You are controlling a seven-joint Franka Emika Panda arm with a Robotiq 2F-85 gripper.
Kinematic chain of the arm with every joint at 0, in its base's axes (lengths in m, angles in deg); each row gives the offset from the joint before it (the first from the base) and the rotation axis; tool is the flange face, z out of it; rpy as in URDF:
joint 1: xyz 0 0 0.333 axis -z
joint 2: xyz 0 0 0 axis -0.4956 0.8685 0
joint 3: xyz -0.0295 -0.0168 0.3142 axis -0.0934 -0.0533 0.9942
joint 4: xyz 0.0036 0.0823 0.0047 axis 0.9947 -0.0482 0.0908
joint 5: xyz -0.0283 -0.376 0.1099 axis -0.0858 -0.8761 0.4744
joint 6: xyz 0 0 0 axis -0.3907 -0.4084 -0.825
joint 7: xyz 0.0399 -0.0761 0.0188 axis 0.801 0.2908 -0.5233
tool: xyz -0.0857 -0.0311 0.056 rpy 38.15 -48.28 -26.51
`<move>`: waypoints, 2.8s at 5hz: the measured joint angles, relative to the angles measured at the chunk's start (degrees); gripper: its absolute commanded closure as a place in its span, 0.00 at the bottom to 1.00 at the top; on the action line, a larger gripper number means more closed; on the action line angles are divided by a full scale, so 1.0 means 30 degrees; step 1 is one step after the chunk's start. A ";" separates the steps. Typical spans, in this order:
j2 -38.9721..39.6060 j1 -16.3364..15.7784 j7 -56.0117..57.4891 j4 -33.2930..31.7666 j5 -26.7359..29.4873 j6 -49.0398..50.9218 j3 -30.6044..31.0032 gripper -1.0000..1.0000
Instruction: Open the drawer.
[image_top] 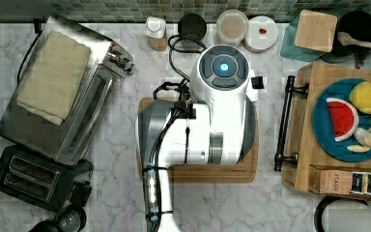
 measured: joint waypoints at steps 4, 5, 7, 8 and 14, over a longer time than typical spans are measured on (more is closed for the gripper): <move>0.0223 0.1002 0.5166 -0.2910 -0.2988 -0.4784 -0.0470 0.00; 0.0245 0.1378 0.6621 -0.3394 -0.3781 -0.6407 -0.0898 0.00; 0.0343 0.2782 0.8738 -0.3506 -0.4357 -0.7069 -0.1496 0.00; 0.0691 0.3351 1.0547 -0.3506 -0.4357 -0.8346 -0.1896 0.00; 0.2294 0.4228 1.1489 -0.4812 -0.6940 -0.9932 -0.2542 0.00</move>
